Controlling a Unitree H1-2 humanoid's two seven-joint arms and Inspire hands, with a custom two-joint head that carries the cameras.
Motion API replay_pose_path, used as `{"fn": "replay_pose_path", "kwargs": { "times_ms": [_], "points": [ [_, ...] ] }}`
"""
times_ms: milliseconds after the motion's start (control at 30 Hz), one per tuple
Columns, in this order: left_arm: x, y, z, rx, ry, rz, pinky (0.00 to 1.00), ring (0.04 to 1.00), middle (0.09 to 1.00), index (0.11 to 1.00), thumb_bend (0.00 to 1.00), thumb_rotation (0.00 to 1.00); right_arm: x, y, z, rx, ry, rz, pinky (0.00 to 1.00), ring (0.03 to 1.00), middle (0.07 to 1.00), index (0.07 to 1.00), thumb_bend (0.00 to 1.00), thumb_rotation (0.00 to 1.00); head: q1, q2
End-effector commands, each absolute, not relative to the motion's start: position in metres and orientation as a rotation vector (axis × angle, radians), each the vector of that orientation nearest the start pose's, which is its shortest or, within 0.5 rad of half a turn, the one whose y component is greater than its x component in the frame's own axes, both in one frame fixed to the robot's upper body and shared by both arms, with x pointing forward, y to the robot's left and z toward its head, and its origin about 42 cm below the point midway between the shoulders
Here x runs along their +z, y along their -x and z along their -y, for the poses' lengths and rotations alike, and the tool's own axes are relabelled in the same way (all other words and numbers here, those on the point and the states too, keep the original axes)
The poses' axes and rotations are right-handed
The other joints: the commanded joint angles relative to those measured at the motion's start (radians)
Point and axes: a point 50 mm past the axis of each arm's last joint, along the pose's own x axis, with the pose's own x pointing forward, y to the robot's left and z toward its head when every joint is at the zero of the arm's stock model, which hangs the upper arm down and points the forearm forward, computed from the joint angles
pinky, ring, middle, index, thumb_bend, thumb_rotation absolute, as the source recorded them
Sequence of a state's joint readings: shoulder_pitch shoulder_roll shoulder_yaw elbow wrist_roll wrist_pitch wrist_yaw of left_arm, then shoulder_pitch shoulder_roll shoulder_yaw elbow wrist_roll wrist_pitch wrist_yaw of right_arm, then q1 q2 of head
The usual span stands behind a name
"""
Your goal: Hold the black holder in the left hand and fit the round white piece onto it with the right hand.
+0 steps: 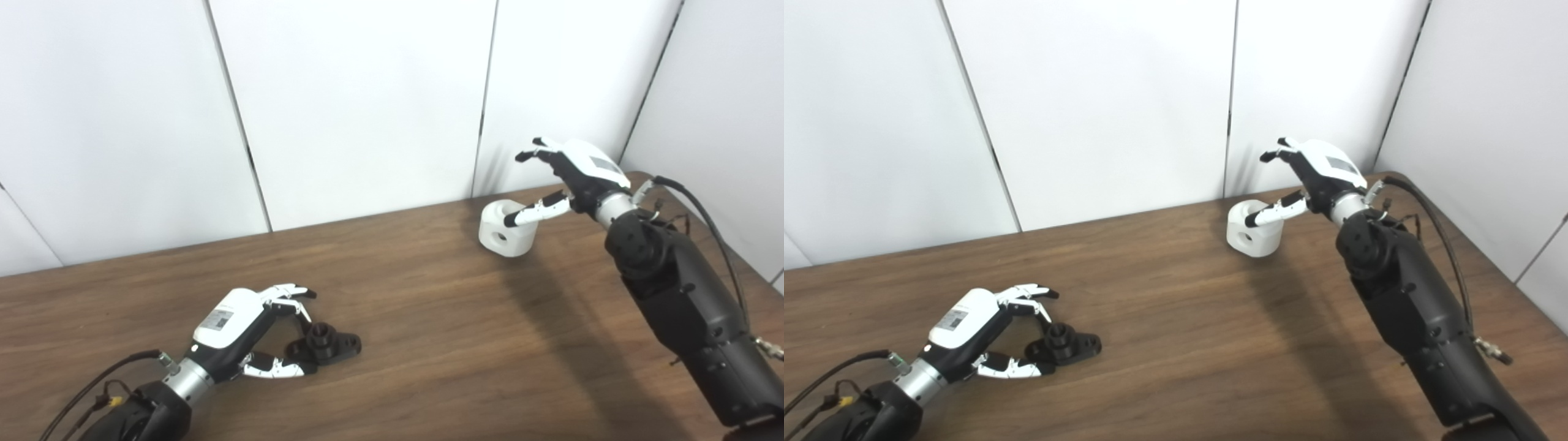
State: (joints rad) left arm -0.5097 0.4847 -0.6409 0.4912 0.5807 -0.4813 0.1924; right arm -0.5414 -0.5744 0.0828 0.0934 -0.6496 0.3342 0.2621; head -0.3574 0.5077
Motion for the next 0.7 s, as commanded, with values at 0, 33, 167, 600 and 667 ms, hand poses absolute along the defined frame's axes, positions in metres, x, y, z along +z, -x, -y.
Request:
{"fn": "replay_pose_path", "kwargs": {
  "times_ms": [0, 33, 167, 600, 667],
  "points": [
    [0.089, -0.384, -0.267, -0.736, -1.257, 0.356, 0.7, 0.855, 0.828, 0.483, 0.52, 0.08, 0.324, -0.439, 0.36, -0.133, 1.205, 0.065, 0.78, 0.968, 0.994, 0.84, 0.95, 0.43, -0.001, 0.001],
    [0.089, -0.384, -0.267, -0.736, -1.256, 0.355, 0.7, 0.855, 0.828, 0.483, 0.52, 0.08, 0.325, -0.44, 0.359, -0.129, 1.206, 0.059, 0.78, 0.966, 0.994, 0.84, 0.95, 0.43, -0.003, 0.001],
    [0.089, -0.383, -0.268, -0.737, -1.255, 0.354, 0.71, 0.859, 0.831, 0.483, 0.52, 0.08, 0.325, -0.44, 0.359, -0.121, 1.211, 0.041, 0.76, 0.948, 0.992, 0.835, 0.96, 0.43, -0.003, 0.002],
    [0.088, -0.382, -0.269, -0.74, -1.26, 0.36, 0.69, 0.853, 0.83, 0.483, 0.52, 0.08, 0.312, -0.447, 0.348, -0.162, 1.24, -0.04, 0.88, 0.946, 0.973, 0.79, 0.95, 0.42, -0.008, 0.004],
    [0.087, -0.382, -0.27, -0.734, -1.254, 0.358, 0.69, 0.85, 0.826, 0.483, 0.52, 0.08, 0.312, -0.448, 0.345, -0.184, 1.254, -0.047, 0.92, 0.959, 0.97, 0.786, 0.95, 0.45, -0.011, 0.005]
  ]
}}
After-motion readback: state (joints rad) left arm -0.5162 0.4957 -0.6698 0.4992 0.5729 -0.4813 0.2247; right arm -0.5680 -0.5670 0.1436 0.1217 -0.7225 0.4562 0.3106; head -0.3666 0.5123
